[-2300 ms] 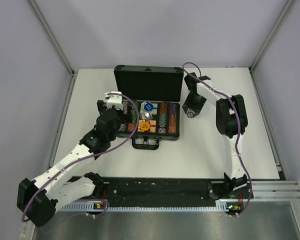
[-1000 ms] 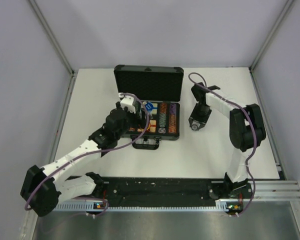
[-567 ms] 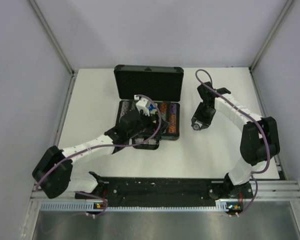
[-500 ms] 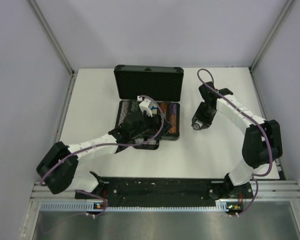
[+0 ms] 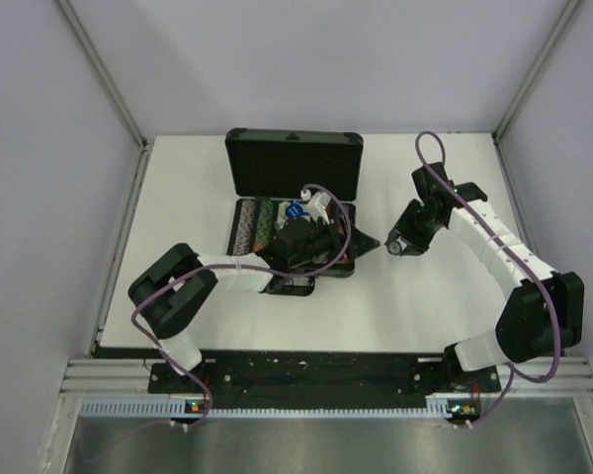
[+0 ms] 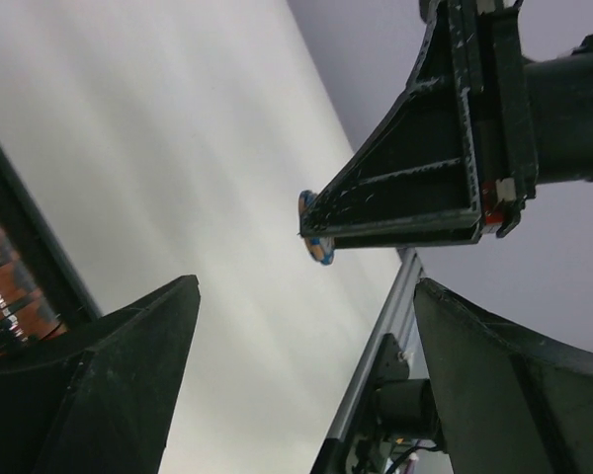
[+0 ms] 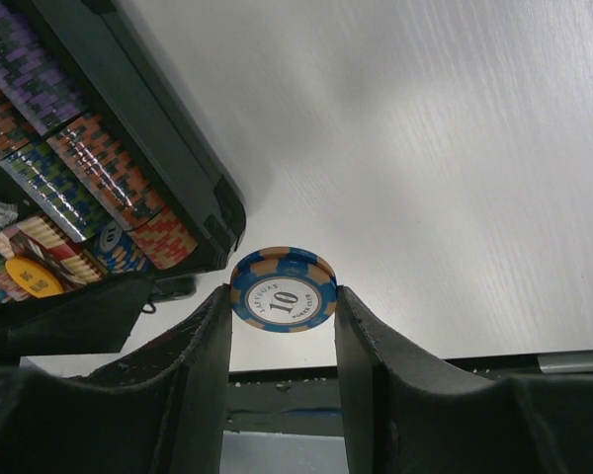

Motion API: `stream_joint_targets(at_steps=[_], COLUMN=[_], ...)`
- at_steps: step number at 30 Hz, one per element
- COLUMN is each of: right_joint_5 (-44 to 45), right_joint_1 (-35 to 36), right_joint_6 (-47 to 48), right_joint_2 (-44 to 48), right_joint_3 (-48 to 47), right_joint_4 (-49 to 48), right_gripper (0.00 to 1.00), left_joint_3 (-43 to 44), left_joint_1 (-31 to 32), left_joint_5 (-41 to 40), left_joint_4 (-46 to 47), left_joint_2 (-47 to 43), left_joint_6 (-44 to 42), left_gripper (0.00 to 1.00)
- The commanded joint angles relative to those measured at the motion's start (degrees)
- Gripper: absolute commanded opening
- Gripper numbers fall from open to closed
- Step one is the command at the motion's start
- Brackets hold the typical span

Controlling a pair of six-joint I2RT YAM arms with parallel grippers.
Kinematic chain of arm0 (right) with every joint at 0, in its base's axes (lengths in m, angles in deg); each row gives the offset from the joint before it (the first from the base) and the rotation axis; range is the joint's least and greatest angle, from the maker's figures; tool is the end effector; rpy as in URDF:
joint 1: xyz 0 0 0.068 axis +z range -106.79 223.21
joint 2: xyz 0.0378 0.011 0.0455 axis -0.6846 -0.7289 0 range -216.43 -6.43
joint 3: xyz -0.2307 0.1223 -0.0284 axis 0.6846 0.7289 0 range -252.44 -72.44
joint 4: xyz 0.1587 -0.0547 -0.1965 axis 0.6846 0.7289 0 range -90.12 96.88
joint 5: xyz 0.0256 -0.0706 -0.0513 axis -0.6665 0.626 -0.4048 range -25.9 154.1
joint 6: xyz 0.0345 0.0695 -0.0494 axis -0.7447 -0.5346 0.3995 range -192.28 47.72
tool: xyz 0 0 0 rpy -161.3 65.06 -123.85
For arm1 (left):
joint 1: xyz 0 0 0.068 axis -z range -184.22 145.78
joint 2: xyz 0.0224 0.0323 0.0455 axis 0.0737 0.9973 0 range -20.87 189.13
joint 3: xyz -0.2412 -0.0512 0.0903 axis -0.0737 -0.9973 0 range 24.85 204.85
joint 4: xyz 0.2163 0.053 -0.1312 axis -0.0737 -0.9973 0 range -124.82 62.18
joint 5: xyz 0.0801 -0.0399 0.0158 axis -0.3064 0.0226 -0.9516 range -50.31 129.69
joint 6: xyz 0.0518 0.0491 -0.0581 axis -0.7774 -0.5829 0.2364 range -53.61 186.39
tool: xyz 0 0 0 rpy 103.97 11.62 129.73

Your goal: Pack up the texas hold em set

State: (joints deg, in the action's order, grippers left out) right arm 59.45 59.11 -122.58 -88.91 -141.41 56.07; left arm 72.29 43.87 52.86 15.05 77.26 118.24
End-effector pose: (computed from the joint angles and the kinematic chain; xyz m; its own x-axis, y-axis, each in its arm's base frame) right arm 0.2773 0.0859 0.2200 -0.8070 0.5675 -0.1634 0.5022 0.8051 0.3156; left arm 0.2587 -0.3166 0.1943 -0.7446 -0.3168 -0.5876 0.4694 0.3773 -0.7983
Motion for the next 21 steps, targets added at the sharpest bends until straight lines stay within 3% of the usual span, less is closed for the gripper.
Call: stream_joint_targets(at_steps=[1, 6, 14, 21], right_joint_5=[-1.3, -2.6, -5.0, -6.5], right_joint_1=[-0.7, -1.2, -1.7, -1.8], right_joint_6=[-2.1, -3.0, -3.7, -4.5], right_joint_2=[3.2, 3.4, 1.9, 2.1], right_joint_3=[0.0, -0.3, -1.3, -1.3], right_joint_4=[0.0, -0.9, -2.1, -2.5], right_gripper=[0.12, 0.12, 0.12, 0.12], left_joint_3=[3.4, 4.5, 3.7, 8.6], left_joint_1=[0.7, 2.4, 3.8, 4.2], left_joint_5=[2.6, 2.9, 0.5, -0.4], left_joint_4=[10.3, 11.5, 12.6, 10.7], left_joint_2=[3.5, 5.8, 6.7, 9.6], left_joint_6=[8.1, 8.7, 6.5, 8.9], left_gripper=[0.91, 0.80, 0.79, 0.62])
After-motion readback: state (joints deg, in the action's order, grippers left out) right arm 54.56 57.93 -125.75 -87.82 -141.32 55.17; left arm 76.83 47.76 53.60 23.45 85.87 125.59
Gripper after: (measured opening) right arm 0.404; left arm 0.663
